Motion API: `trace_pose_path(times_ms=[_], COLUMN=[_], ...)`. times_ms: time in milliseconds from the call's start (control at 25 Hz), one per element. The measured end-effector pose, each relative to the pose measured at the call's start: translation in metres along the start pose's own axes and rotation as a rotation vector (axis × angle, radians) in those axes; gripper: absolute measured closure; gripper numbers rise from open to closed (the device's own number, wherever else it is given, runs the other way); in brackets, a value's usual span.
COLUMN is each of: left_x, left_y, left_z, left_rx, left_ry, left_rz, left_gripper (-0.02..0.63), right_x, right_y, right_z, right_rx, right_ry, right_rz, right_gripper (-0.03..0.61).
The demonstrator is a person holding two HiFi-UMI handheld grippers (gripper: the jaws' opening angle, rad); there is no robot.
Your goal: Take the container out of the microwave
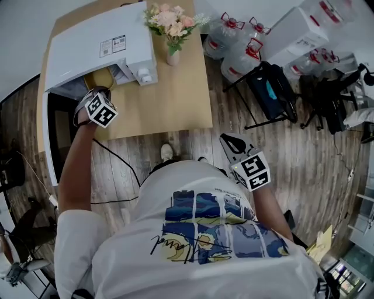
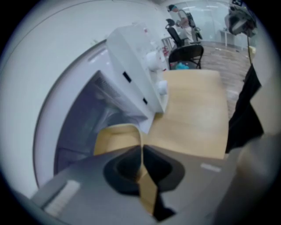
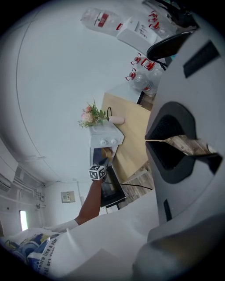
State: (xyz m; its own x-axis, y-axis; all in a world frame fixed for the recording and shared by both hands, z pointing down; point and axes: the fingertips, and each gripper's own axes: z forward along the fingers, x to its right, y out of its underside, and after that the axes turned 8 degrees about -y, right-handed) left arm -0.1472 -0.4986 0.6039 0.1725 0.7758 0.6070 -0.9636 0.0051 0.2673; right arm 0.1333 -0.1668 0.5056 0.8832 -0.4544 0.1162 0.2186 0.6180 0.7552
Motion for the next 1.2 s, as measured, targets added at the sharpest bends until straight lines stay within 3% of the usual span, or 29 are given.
trace_pose_path(times_ms=[480, 640, 1200], left_x=[0.050, 0.072, 0.162], left_y=[-0.029, -0.047, -0.123], left_z=[-0.091, -0.125, -0.233], left_rx=[-0.020, -0.001, 0.064], left_ry=[-0.073, -0.072, -0.040], left_rz=[-0.149, -0.192, -0.216], left_gripper=[0.595, 0.595, 0.595], right_x=[0.016, 0.020, 0.017], right_y=[0.030, 0.040, 0.064], right_z=[-0.045, -0.052, -0.066], right_rx=[0.008, 0.017, 0.040], right_ry=[-0.111, -0.163, -0.270], right_rz=[-0.089, -0.070, -0.140], right_gripper=[0.566, 0.568, 0.571])
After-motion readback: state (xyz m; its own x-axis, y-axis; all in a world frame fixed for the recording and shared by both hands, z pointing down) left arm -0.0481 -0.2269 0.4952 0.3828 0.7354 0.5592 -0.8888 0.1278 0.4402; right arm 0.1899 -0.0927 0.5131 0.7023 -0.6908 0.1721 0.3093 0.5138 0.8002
